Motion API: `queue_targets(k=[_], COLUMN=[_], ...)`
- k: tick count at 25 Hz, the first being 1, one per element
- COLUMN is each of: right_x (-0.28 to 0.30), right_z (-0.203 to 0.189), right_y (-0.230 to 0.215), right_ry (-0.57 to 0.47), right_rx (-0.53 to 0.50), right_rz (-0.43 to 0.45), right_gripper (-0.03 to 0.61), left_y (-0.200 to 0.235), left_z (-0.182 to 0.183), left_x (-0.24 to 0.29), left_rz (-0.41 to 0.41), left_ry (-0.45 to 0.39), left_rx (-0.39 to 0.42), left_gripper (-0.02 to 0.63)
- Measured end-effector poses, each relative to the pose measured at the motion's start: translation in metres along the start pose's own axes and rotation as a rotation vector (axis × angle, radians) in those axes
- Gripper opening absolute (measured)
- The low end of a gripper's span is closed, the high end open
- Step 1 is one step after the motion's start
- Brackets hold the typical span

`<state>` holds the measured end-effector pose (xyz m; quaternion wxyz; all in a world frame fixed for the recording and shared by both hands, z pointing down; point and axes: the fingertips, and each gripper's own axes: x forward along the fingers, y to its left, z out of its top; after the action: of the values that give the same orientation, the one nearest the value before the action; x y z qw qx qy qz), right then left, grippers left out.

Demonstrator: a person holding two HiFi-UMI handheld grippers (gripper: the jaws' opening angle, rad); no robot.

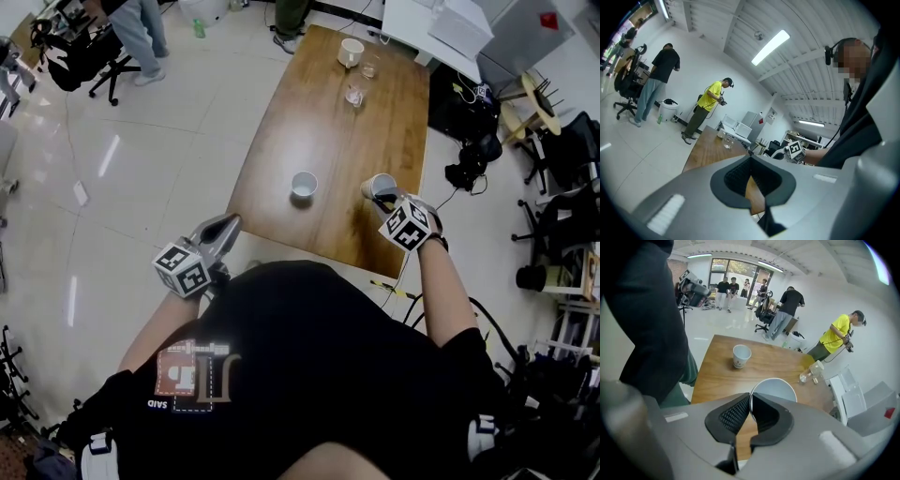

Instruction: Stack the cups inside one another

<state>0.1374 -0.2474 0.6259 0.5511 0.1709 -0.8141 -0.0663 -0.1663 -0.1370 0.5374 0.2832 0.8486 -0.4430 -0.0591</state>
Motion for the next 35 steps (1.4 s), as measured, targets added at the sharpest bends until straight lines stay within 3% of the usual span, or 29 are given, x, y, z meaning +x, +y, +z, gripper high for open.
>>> queue_targets(k=[6,11,16,22,24,28,32,35], right_x=[-0.016,0.007,0.039,0.074,0.085,0.074,-0.019,-0.102], right_z=[0.084,0.130,0.153,0.154,0.152,0.167,0.201,0.186], right_y=[-0.013,0.006,0.028,0.047,0.051,0.045,-0.014,-0.059], right_ry=[-0.098,-0.110,-0.090,-0.041,-0.034,-0.105,-0.416,-0.656], right_rx=[-0.090,-0.204,-0.265,-0.289,-0.264,-0.193,0.024,0.248], right_rz=[0.035,0.111,0.183,0.243,0.250,0.236,0.079,-0.050], right_gripper=[0.032,0.032,0.033,0.034,0.046,0.142,0.144,0.129], left_y=[0.004,0.011,0.027,0.042,0.044,0.047,0.037,0.027], left_z=[0.003,0.000,-0.002,-0.004,-0.004,-0.003,0.006,0.019], left_x=[-0.005,-0.022,-0.046,-0.069,-0.072,-0.070,-0.052,-0.027], left_rz=[0.012,0.049,0.106,0.161,0.167,0.153,0.111,0.038], left_ry=[-0.027,-0.041,-0.057,-0.062,-0.059,-0.051,-0.038,-0.025], left_rx=[-0.001,0.001,-0.011,-0.029,-0.031,-0.028,-0.012,0.020], left_gripper=[0.002,0.002,0.002,0.002,0.002,0.002,0.002,0.002])
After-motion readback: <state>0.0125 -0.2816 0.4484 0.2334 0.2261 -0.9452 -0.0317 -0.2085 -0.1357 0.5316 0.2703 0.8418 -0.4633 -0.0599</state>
